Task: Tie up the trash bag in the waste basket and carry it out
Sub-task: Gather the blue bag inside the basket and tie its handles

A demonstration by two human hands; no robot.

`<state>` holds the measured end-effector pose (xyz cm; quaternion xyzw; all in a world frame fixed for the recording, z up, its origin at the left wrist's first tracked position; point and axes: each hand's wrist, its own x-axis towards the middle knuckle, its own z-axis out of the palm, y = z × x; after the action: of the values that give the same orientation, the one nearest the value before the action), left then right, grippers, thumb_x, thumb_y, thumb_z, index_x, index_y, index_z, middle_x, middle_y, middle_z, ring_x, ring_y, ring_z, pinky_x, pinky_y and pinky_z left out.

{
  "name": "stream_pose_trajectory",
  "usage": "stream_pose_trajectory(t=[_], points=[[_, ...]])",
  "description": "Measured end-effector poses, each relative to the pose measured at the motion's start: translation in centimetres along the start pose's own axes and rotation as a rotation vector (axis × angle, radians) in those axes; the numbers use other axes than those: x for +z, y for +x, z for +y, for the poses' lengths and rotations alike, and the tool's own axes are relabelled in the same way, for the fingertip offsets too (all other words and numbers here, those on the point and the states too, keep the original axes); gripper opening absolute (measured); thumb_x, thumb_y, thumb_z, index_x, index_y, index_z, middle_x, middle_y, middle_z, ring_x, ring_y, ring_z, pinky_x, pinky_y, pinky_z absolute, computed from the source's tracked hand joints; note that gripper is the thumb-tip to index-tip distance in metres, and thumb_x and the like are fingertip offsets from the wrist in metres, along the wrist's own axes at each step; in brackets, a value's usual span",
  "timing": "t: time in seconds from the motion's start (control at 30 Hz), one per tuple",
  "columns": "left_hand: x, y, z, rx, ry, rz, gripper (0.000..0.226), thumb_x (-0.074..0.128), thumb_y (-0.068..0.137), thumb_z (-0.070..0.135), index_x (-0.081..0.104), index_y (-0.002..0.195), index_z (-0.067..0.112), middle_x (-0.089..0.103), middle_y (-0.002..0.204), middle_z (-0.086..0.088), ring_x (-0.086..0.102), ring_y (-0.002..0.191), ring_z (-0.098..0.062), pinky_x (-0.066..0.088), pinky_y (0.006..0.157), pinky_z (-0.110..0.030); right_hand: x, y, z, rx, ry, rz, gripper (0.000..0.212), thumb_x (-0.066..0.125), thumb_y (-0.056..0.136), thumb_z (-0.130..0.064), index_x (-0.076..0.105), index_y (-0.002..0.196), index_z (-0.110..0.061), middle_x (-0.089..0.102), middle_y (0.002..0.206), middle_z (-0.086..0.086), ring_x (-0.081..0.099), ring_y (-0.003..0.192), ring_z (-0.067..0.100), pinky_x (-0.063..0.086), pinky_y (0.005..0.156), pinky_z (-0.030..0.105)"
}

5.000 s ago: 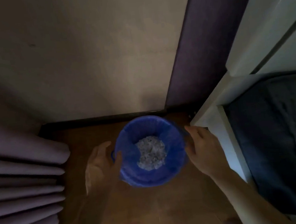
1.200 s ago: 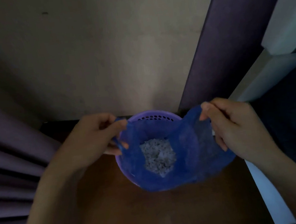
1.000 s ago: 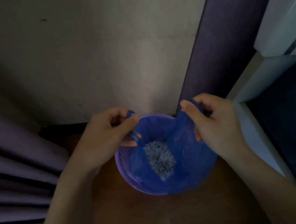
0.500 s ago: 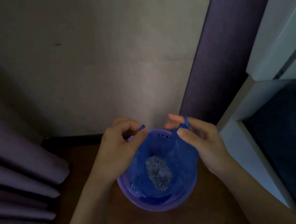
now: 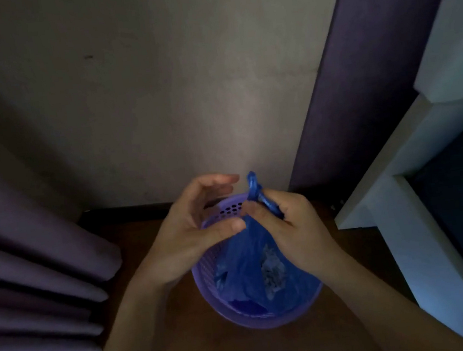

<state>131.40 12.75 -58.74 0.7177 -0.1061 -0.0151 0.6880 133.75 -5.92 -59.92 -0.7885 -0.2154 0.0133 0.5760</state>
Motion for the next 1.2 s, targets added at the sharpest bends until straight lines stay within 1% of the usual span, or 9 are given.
stream_pose_trajectory(t=[0.1, 0.2, 0.33, 0.43, 0.63, 0.83, 1.0, 1.1, 1.2], points=[[0.4, 0.0, -2.2, -0.068, 0.194, -0.225, 0.080, 0.081, 0.077, 0.026, 0.038, 0.145, 0.024, 0.047, 0.149, 0.007, 0.041, 0.140, -0.011, 0.037, 0.113, -0.034, -0.7, 0.4, -0.2, 0.003, 0.094, 0.027, 0.019, 0.057, 0.099, -0.022, 0.069, 0.084, -0.017, 0.064, 0.065, -0.009, 0.061, 0.061, 0.005, 0.047, 0.060, 0.024], [2.0, 0.3, -3.4, -0.159, 0.175, -0.340, 0.044, 0.063, 0.093, 0.010, 0.053, 0.136, 0.011, 0.065, 0.133, 0.001, 0.060, 0.123, -0.012, 0.049, 0.101, -0.030, -1.6, 0.7, 0.0, 0.032, 0.101, 0.066, 0.021, 0.057, 0.099, -0.021, 0.072, 0.089, -0.010, 0.069, 0.071, 0.001, 0.066, 0.066, 0.012, 0.050, 0.060, 0.028], [2.8, 1.4, -5.5, -0.191, 0.264, -0.046, 0.018, 0.055, 0.098, 0.023, 0.070, 0.102, 0.013, 0.075, 0.086, -0.008, 0.071, 0.086, -0.019, 0.057, 0.078, -0.042, -3.8, 0.8, 1.1, 0.116, 0.053, 0.038, 0.032, 0.052, 0.098, -0.042, 0.065, 0.081, -0.018, 0.055, 0.063, -0.014, 0.053, 0.059, 0.002, 0.045, 0.062, 0.024], [3.8, 2.0, -6.2, -0.306, -0.019, 0.302, 0.023, 0.053, 0.099, 0.029, 0.069, 0.093, 0.015, 0.075, 0.079, -0.001, 0.071, 0.080, -0.018, 0.058, 0.074, -0.035, -6.5, -0.1, 2.4, 0.234, -0.030, -0.018, 0.062, 0.034, 0.090, -0.071, 0.064, 0.129, -0.032, 0.062, 0.111, -0.022, 0.059, 0.110, -0.002, 0.045, 0.103, 0.032], [4.7, 3.5, -6.5, -0.333, -0.440, 0.503, 0.048, 0.042, 0.103, 0.032, 0.074, 0.070, 0.015, 0.075, 0.079, -0.008, 0.072, 0.082, -0.022, 0.059, 0.079, -0.038, -11.8, -2.2, 2.2, 0.174, 0.281, 0.128, 0.029, 0.054, 0.096, -0.028, 0.067, 0.120, -0.020, 0.068, 0.126, -0.017, 0.059, 0.122, 0.001, 0.049, 0.097, 0.021], [5.3, 4.0, -5.6, -0.318, -0.608, 0.494, 0.040, 0.041, 0.103, 0.030, 0.050, 0.068, 0.014, 0.047, 0.055, 0.000, 0.065, 0.063, -0.020, 0.055, 0.082, -0.042, -11.2, -2.3, 4.4, 0.193, 0.004, -0.285, 0.105, 0.092, 0.063, -0.014, 0.022, 0.135, -0.048, 0.029, 0.141, -0.035, 0.036, 0.123, -0.028, 0.041, 0.094, 0.005], [5.4, 3.1, -5.2, -0.260, -0.560, 0.380, 0.040, 0.042, 0.102, 0.032, 0.039, 0.066, 0.016, 0.022, 0.051, 0.003, 0.026, 0.043, -0.013, 0.055, 0.073, -0.036, -6.9, -0.8, 6.5, 0.277, 0.158, -0.268, 0.073, 0.075, 0.086, -0.010, 0.037, 0.146, -0.025, 0.052, 0.141, -0.009, 0.054, 0.123, -0.007, 0.049, 0.101, 0.023], [4.9, 2.5, -4.8, -0.258, -0.556, 0.363, 0.033, 0.045, 0.099, 0.036, 0.044, 0.072, 0.017, 0.020, 0.052, 0.006, 0.019, 0.042, -0.011, 0.048, 0.059, -0.029, -5.2, 0.2, 6.3, 0.239, 0.246, -0.119, 0.028, 0.055, 0.099, -0.011, 0.064, 0.123, 0.000, 0.068, 0.123, 0.007, 0.065, 0.113, 0.003, 0.051, 0.091, 0.020], [4.2, 2.1, -4.6, -0.270, -0.619, 0.418, 0.034, 0.042, 0.101, 0.035, 0.046, 0.072, 0.018, 0.021, 0.053, 0.007, 0.021, 0.041, -0.009, 0.041, 0.055, -0.028, -3.6, 1.1, 5.5, 0.250, 0.430, 0.055, 0.044, 0.049, 0.102, -0.024, 0.066, 0.068, -0.001, 0.073, 0.076, 0.012, 0.075, 0.088, 0.020, 0.053, 0.095, 0.029]])
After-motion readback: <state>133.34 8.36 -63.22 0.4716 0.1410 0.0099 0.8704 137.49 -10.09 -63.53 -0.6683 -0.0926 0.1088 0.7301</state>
